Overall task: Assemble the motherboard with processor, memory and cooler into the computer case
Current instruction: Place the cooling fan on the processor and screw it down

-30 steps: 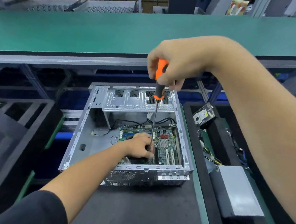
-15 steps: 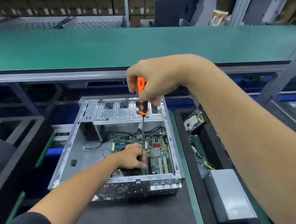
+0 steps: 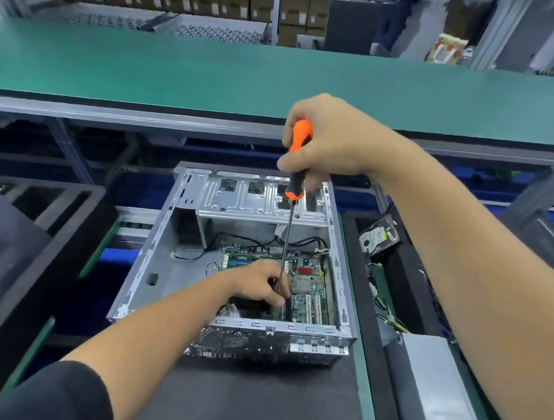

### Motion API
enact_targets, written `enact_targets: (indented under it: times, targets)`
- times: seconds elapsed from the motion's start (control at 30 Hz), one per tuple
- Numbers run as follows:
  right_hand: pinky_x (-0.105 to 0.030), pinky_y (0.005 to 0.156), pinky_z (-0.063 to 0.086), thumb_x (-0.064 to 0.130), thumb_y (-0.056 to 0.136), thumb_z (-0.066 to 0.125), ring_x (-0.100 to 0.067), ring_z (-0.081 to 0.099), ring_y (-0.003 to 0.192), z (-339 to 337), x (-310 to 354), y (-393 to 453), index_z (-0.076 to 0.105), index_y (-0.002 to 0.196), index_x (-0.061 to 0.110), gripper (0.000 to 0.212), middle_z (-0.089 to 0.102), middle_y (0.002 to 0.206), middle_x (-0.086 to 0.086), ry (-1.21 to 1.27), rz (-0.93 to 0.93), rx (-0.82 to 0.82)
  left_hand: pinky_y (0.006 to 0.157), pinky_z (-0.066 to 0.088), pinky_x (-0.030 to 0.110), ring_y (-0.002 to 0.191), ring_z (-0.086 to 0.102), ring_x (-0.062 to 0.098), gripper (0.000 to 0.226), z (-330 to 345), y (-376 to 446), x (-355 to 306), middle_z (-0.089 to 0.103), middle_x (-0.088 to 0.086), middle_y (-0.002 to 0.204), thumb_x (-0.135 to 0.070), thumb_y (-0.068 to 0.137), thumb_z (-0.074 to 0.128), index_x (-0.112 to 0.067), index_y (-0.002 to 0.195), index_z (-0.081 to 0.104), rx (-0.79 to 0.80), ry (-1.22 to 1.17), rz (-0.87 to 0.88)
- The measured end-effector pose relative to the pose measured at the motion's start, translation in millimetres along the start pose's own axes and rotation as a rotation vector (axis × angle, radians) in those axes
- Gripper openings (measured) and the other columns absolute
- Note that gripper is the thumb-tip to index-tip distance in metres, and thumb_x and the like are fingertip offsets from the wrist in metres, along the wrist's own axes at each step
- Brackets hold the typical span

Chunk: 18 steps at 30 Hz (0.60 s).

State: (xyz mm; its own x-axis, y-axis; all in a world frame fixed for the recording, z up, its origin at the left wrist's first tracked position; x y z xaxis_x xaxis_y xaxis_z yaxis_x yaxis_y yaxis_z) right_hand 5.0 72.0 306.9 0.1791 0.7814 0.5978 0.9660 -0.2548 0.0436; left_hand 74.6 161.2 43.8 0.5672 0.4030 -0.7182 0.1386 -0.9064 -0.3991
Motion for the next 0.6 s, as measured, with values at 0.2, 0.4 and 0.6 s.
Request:
enact_targets:
  times: [0.2, 0.4, 0.6]
  targets:
    - [-0.025, 0.038, 0.050, 0.013, 0.078, 0.065, -0.019, 0.064, 0.040, -5, 22, 24, 0.054, 0.086, -0.003, 0.020, 0.062, 0.054, -0.010, -0.051, -0.138, -0.222, 0.070, 0.046, 0.034, 0.080, 0.056, 0.024, 0.023, -48, -42, 30, 0.065, 0.018, 0.102, 0.004, 0.079, 0.058, -0.016, 0.085, 0.066, -0.408, -0.253, -0.056]
    - [-0.032, 0.045, 0.054, 0.011, 0.079, 0.060, -0.020, 0.065, 0.042, 26, 46, 40, 0.053, 0.089, 0.003, 0.014, 0.066, 0.062, -0.020, 0.005, -0.197, -0.187, 0.069, 0.050, 0.027, 0.073, 0.060, 0.017, 0.032, -49, -68, 60, 0.065, 0.008, 0.078, 0.013, 0.075, 0.055, -0.018, 0.074, 0.064, -0.394, -0.173, -0.083]
    - [-0.035, 0.047, 0.058, 0.014, 0.080, 0.064, -0.021, 0.065, 0.043, 45, 54, 49, 0.056, 0.098, -0.005, 0.028, 0.066, 0.063, -0.013, 0.032, -0.215, -0.141, 0.052, 0.042, 0.008, 0.061, 0.055, 0.002, 0.020, -42, -64, 67, 0.061, -0.007, 0.068, 0.005, 0.073, 0.058, -0.012, 0.073, 0.067, -0.287, 0.114, -0.116]
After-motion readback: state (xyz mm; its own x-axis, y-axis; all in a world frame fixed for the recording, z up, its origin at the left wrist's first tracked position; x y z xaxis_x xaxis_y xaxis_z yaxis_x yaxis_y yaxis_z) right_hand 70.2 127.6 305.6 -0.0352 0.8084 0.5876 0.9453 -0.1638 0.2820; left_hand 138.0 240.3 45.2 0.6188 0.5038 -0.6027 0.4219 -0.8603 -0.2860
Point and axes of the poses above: each hand's wrist, its own y-axis towards the middle knuckle, its own z-axis out of the palm, x = y × z, the point moved 3 cm from there along y, towards the middle knuckle
